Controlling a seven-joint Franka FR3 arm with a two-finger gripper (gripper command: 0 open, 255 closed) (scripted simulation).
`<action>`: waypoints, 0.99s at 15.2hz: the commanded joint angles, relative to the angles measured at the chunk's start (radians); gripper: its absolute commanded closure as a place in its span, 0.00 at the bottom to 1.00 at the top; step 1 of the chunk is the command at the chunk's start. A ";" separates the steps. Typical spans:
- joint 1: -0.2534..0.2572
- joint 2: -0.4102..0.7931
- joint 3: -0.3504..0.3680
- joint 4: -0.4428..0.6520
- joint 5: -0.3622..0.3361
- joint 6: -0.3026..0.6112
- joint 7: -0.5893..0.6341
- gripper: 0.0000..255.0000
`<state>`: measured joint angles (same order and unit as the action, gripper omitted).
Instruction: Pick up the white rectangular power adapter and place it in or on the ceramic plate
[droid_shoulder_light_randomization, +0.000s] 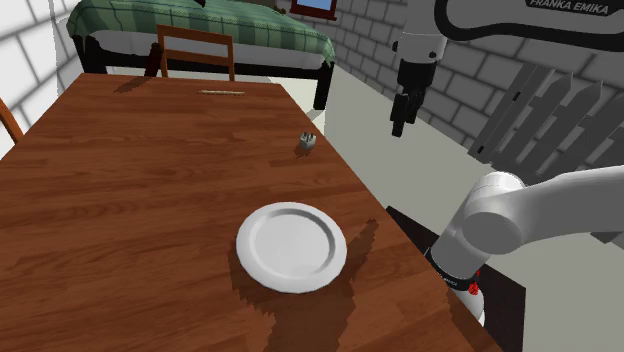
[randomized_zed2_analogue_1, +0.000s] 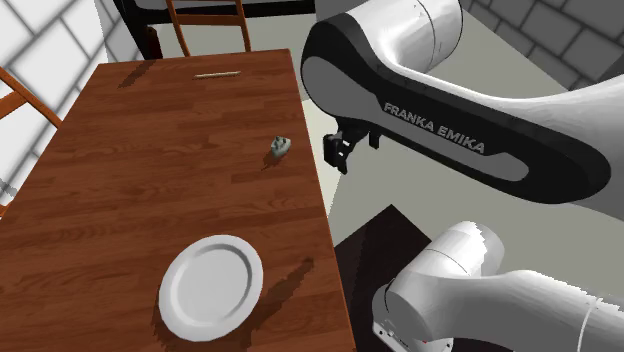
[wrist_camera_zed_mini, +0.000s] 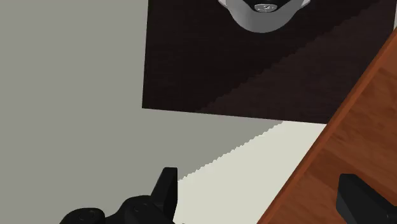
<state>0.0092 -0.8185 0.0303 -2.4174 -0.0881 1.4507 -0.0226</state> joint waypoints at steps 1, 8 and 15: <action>0.000 0.000 0.000 0.000 0.000 0.000 0.000 0.00; 0.007 0.212 0.000 0.033 0.029 0.234 0.021 0.00; 0.014 0.446 0.003 0.130 0.054 0.426 0.031 0.00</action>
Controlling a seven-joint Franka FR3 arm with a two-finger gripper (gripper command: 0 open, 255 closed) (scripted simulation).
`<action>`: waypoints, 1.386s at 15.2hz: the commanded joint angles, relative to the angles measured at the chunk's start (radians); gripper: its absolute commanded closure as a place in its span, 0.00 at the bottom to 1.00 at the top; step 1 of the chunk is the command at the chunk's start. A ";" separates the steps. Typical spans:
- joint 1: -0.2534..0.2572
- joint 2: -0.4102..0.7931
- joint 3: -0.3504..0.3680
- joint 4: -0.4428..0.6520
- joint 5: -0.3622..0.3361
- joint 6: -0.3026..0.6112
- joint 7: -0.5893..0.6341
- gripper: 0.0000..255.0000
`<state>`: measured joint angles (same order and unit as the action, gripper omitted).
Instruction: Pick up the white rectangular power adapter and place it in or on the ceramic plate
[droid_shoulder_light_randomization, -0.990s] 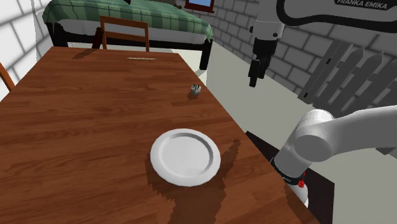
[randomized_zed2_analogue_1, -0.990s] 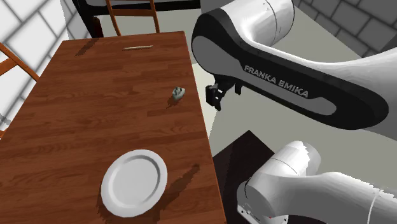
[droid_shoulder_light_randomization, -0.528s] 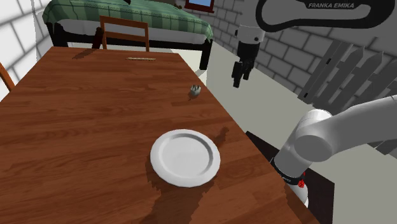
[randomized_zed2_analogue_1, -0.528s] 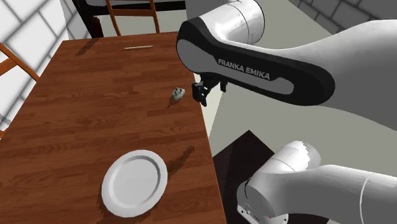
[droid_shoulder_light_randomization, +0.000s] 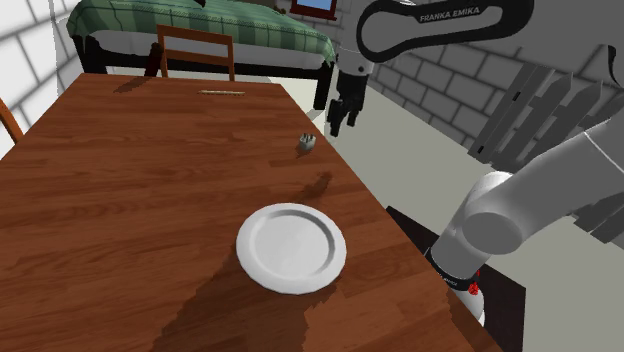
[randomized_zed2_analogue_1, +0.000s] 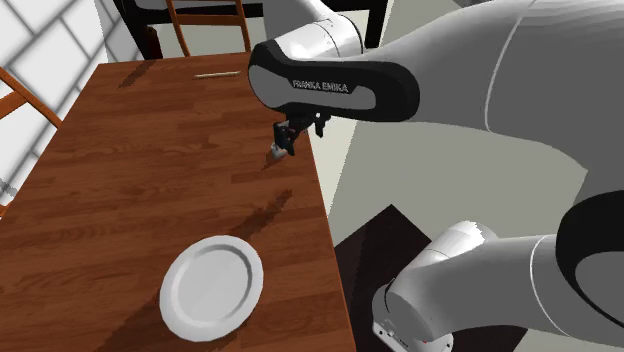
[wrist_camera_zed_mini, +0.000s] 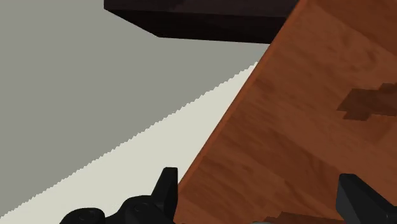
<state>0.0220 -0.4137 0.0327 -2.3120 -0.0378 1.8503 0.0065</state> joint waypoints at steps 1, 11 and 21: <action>0.003 0.076 0.001 0.044 0.008 0.050 0.002 0.00; 0.010 0.297 0.005 0.158 0.028 0.205 0.004 0.00; 0.009 0.319 0.005 0.119 0.027 0.267 0.005 0.00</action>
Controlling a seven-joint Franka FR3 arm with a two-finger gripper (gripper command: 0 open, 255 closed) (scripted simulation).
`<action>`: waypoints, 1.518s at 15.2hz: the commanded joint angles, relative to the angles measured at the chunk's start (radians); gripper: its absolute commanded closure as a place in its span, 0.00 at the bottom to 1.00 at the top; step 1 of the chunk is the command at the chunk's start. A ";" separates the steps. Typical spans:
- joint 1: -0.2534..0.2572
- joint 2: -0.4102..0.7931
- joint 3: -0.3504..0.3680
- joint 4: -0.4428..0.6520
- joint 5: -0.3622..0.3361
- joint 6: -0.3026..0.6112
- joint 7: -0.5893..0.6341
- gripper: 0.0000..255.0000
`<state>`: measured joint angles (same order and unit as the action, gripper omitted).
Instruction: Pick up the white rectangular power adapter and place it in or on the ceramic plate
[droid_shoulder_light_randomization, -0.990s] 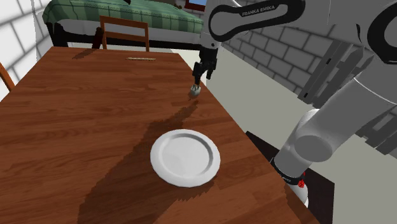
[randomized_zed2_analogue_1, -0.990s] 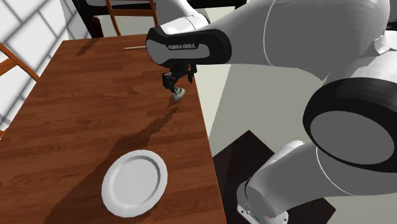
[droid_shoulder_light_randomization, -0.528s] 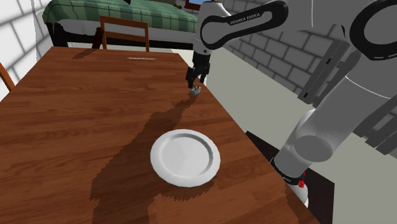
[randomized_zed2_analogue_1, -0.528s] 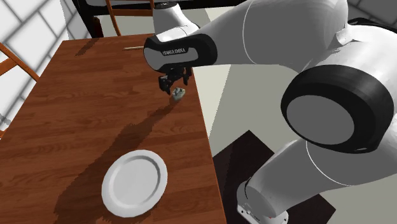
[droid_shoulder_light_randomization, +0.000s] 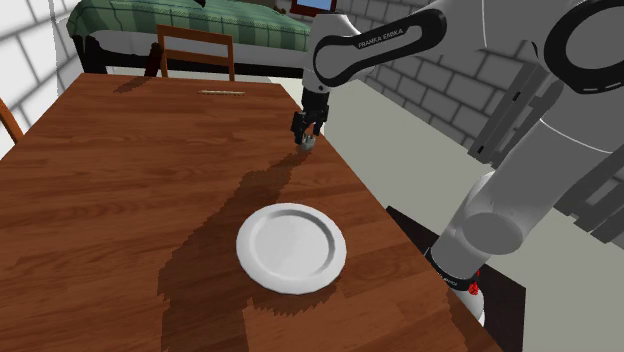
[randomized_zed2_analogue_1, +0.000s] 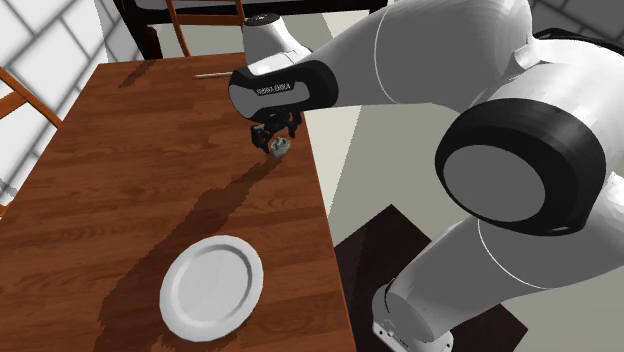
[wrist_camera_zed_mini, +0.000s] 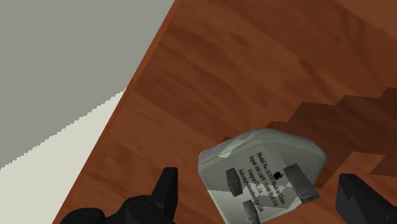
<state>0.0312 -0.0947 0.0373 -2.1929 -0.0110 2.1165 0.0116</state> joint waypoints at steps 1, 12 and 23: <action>0.000 0.000 0.000 0.000 0.000 0.000 0.000 0.00; 0.000 0.000 0.000 0.000 0.000 0.000 0.000 1.00; 0.000 -0.043 -0.001 0.104 0.002 -0.147 -0.003 1.00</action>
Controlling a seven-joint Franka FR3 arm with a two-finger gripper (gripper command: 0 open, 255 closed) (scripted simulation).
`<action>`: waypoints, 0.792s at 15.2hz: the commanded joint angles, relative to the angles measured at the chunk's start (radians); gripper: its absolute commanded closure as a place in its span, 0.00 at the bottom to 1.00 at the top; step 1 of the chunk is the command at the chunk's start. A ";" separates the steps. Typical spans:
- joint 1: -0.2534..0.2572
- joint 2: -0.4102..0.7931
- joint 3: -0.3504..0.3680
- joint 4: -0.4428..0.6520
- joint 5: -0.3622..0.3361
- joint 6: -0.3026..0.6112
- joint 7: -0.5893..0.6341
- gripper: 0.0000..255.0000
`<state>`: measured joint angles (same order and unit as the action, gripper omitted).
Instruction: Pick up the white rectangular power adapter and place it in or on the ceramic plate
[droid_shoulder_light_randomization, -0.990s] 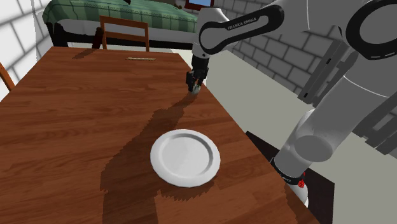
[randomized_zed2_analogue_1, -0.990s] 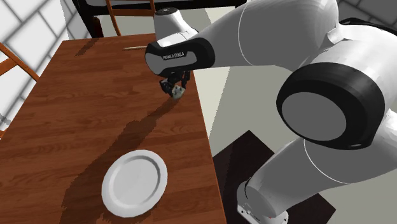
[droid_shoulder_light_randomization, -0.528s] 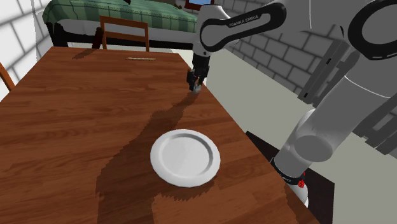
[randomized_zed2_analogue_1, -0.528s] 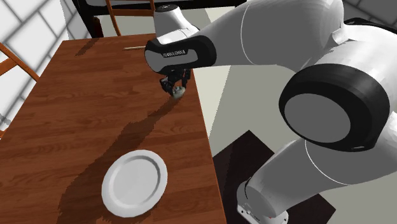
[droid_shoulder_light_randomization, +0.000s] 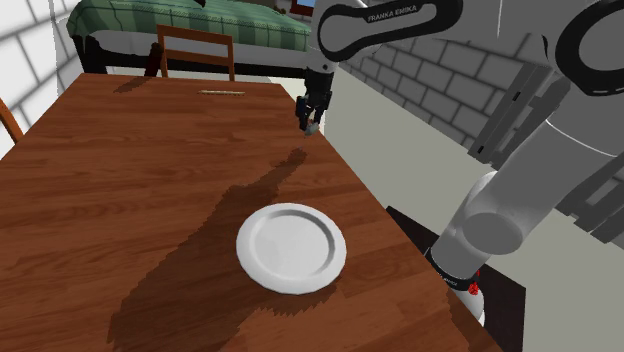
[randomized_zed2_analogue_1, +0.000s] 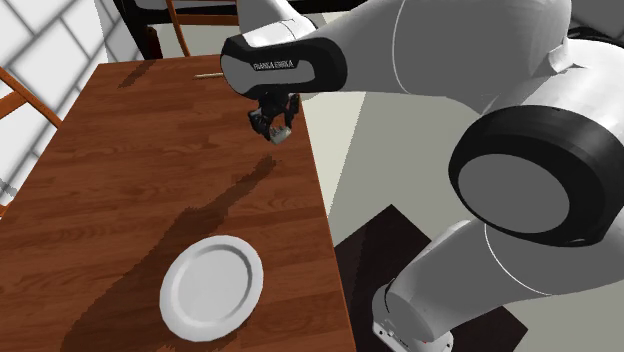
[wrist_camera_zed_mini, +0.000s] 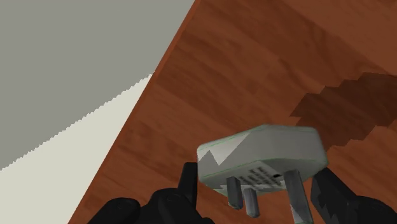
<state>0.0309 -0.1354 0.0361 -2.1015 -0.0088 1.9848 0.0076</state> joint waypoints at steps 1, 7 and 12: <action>0.000 -0.005 0.000 0.024 0.000 -0.029 0.001 1.00; 0.010 -0.035 0.012 0.051 0.003 -0.087 0.019 1.00; 0.056 -0.132 0.075 -0.048 0.024 -0.085 0.120 1.00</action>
<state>0.0780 -0.2491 0.0983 -2.1329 0.0105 1.9020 0.1067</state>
